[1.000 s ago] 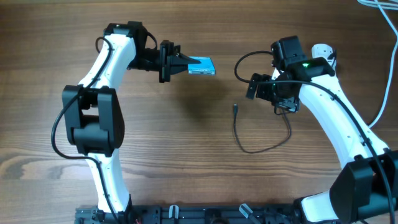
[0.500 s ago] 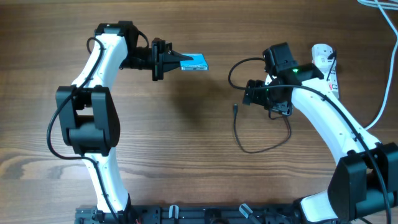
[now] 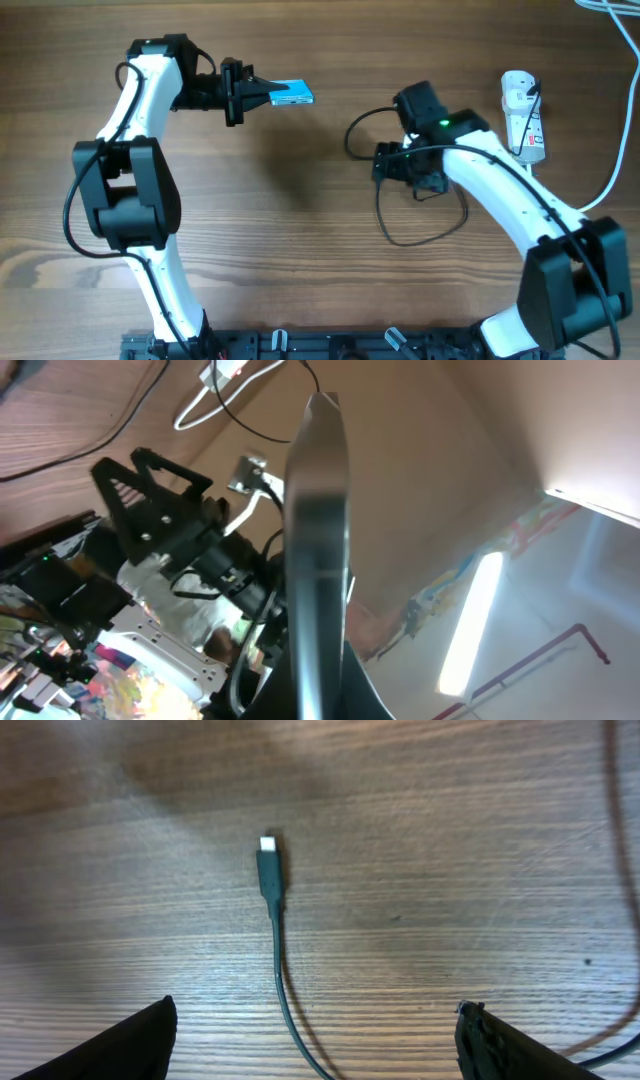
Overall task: Plug charger to phone and switch on socket
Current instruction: 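Lower the right gripper over the black USB-C cable plug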
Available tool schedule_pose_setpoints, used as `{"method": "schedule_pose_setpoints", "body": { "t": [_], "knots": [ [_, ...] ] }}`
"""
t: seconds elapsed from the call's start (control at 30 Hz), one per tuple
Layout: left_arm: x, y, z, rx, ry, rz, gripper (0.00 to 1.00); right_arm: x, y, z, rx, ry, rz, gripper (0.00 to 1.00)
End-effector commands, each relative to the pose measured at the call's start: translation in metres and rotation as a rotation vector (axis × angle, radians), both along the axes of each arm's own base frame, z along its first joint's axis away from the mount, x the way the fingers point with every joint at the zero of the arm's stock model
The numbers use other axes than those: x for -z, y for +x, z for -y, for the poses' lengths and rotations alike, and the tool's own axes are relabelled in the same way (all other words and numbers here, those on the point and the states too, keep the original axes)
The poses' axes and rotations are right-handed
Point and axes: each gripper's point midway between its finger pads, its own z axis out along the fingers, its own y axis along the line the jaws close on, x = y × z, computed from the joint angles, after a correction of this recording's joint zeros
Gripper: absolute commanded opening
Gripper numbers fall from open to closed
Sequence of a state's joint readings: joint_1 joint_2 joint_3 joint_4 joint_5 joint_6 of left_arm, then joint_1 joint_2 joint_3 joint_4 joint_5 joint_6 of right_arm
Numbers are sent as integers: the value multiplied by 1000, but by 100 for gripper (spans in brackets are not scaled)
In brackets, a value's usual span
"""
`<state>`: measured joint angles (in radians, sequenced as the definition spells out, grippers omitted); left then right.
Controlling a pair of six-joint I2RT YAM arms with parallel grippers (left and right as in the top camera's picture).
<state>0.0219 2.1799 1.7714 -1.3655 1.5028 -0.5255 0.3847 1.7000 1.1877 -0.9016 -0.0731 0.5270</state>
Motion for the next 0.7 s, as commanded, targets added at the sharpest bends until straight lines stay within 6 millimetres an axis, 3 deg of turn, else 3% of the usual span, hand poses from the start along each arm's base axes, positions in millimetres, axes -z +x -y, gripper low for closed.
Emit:
{"method": "schedule_pose_setpoints", "body": {
  "t": [0.0,0.1,0.37,0.5,0.6,0.67],
  "knots": [
    [-22,-1,-3,-12,-17,48,4,20,0,5,24,-63,-32,89],
    [-20,2,-11,-28,-8,49,4,30,1,3,11,-71,-48,76],
    [-10,8,-35,-74,52,50,4,32,2,-22,-47,-58,-6,68],
    [-1,4,-47,-80,114,43,4,40,5,-21,-26,-94,2,67],
    [1,1,-56,-95,128,11,4,50,7,-22,-26,-103,-9,57],
    [1,1,-62,-106,128,15,4,55,8,-22,-27,-105,-13,57]
  ]
}}
